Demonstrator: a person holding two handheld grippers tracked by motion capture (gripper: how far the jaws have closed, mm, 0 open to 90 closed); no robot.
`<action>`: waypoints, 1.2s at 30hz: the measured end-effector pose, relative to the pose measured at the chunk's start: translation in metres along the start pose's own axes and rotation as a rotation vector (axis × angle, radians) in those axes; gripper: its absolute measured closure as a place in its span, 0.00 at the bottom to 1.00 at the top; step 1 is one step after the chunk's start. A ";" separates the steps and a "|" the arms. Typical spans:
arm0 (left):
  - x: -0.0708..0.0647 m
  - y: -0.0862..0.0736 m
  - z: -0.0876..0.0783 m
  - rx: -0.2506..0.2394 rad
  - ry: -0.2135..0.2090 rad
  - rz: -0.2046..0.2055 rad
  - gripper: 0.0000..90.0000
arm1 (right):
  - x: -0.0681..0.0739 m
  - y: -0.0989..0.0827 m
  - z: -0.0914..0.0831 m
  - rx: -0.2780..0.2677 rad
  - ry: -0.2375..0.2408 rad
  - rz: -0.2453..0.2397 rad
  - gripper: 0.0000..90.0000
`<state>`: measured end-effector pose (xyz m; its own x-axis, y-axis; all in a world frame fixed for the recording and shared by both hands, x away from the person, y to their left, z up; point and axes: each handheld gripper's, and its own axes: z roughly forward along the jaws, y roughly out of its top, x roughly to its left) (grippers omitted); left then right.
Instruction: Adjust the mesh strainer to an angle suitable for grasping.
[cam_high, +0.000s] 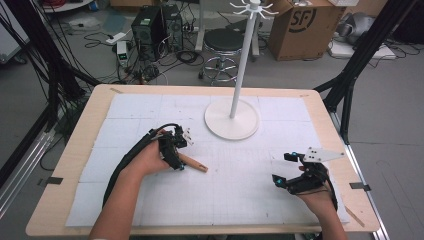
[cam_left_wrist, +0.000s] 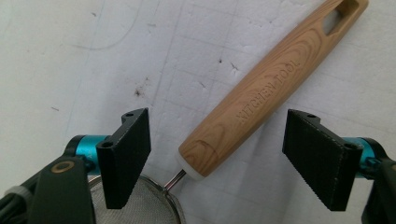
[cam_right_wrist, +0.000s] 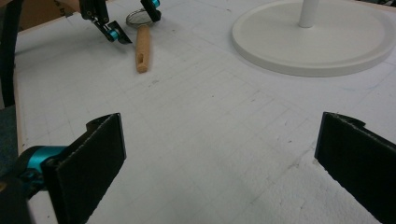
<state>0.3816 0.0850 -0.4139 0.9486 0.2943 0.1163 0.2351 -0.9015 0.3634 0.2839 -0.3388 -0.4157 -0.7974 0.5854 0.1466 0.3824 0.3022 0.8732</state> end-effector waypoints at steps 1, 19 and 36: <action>0.001 0.000 0.003 0.011 -0.004 -0.001 0.27 | 0.000 0.000 0.000 -0.001 0.000 -0.005 0.01; 0.001 -0.002 0.005 0.026 -0.109 -0.018 0.68 | 0.001 -0.001 0.001 0.009 0.001 -0.004 0.01; -0.004 -0.005 0.000 0.075 -0.138 -0.043 0.75 | 0.001 -0.001 0.003 0.013 0.004 -0.010 0.01</action>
<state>0.3763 0.0879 -0.4160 0.9563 0.2912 -0.0273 0.2861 -0.9118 0.2945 0.2837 -0.3363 -0.4175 -0.8031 0.5793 0.1398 0.3804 0.3178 0.8685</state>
